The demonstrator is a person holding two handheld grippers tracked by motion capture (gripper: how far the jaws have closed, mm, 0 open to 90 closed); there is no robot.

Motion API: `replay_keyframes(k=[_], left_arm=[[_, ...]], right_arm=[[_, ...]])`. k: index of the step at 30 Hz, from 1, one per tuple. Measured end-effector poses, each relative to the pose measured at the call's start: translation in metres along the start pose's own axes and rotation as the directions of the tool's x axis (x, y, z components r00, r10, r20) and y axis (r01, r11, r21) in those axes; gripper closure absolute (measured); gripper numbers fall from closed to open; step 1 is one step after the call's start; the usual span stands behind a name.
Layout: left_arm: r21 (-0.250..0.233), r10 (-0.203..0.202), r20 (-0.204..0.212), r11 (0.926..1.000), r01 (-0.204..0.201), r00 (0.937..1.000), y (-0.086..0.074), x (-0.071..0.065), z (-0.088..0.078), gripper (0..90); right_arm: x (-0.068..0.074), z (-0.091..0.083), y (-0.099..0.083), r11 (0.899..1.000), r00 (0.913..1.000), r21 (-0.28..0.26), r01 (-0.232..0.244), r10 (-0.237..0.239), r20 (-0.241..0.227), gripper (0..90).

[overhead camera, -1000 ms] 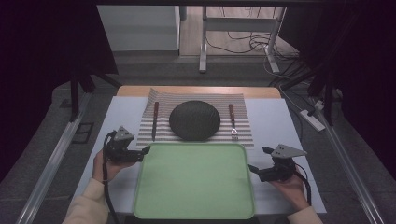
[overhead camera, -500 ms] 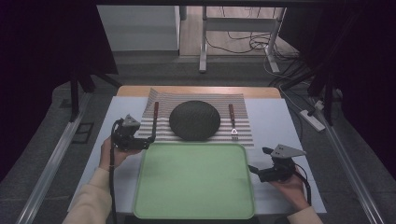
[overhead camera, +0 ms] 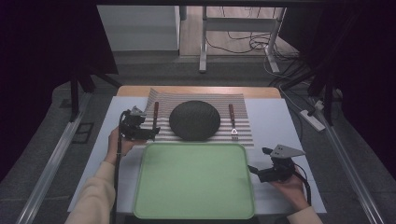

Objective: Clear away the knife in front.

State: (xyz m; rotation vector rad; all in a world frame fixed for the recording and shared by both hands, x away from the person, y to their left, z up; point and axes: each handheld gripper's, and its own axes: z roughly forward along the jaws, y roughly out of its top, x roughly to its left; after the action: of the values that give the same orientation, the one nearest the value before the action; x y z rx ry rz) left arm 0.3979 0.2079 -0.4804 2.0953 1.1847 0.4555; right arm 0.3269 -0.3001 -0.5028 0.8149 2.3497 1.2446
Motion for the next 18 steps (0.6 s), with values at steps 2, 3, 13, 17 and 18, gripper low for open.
replay_keyframes(k=[2, 3, 13, 17, 18], left_arm=[[0.009, -0.007, -0.001, 0.9999, 0.007, 1.0, 0.0, 0.002, 0.005, 22.0], [0.012, -0.009, -0.001, 0.9999, 0.009, 1.0, 0.0, 0.003, 0.007, 22.4], [0.028, 0.007, 0.006, 0.9996, -0.007, 1.0, 0.001, 0.005, 0.022, 40.3], [0.042, 0.027, 0.027, 0.9987, -0.028, 0.9993, 0.002, 0.003, 0.03, 56.4], [0.042, 0.027, 0.027, 0.9987, -0.028, 0.9993, 0.002, 0.003, 0.03, 60.1]], right_arm=[[-0.001, 0.0, 0.0, 1.0, 1.0, 0.0, -0.003, 0.003, 0.0, 6.4], [-0.001, 0.001, 0.0, 1.0, 1.0, 0.002, -0.004, 0.004, -0.001, 6.4], [0.0, 0.002, -0.001, 1.0, 1.0, 0.015, 0.003, -0.003, 0.002, 6.6], [0.0, 0.003, -0.001, 1.0, 1.0, 0.021, 0.005, -0.005, 0.0, 6.7], [0.0, 0.003, -0.001, 1.0, 1.0, 0.021, 0.005, -0.005, 0.0, 6.7]])
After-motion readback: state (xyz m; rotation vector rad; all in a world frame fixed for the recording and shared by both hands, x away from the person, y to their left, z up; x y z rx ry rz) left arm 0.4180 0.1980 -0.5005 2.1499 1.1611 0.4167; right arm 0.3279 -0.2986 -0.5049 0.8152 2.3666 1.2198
